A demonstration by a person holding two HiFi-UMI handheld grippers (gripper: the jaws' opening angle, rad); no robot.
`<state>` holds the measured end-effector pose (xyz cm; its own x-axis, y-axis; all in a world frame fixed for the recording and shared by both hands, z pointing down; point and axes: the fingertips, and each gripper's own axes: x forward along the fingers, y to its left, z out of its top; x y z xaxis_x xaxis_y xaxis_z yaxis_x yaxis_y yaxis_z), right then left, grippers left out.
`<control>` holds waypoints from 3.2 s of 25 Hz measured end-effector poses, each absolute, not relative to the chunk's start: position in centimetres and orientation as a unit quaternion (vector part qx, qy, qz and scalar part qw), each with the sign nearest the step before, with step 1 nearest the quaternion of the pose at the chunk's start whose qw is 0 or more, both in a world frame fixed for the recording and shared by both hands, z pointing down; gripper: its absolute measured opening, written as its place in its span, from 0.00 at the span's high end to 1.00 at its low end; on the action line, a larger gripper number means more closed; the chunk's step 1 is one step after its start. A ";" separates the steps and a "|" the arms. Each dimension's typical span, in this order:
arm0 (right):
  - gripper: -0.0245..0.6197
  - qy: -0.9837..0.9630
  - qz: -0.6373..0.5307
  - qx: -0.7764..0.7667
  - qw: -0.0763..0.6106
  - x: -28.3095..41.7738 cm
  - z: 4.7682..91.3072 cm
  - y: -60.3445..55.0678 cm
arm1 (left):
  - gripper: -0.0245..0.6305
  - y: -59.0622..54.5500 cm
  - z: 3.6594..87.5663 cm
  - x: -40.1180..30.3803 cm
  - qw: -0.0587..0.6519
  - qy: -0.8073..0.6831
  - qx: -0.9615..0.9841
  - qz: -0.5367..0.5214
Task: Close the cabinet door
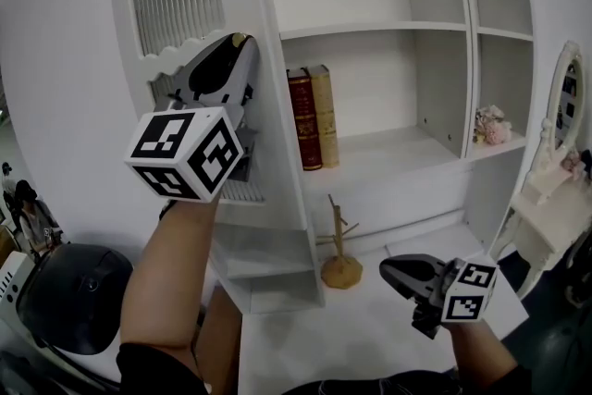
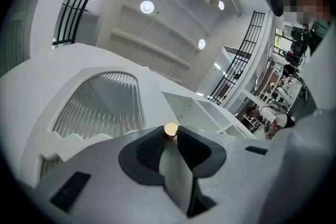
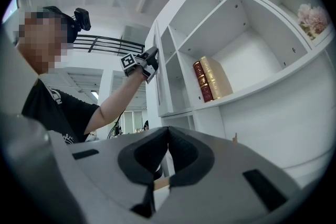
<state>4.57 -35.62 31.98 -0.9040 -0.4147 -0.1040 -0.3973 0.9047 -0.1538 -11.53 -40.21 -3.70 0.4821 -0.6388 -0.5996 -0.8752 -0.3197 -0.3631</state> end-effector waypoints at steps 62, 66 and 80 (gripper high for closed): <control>0.96 0.964 -0.108 -0.236 0.061 12.5 34.9 -36.0 | 0.84 -44.6 -0.4 -10.6 0.325 0.536 -0.771 0.117; 0.96 0.967 -0.099 -0.228 0.051 12.4 35.0 -35.2 | 0.84 -41.7 3.7 -9.1 0.296 0.492 -0.810 0.120; 0.96 0.977 -0.081 -0.191 0.051 11.5 36.3 -31.9 | 0.84 -31.5 29.9 1.6 0.050 0.354 -0.934 0.028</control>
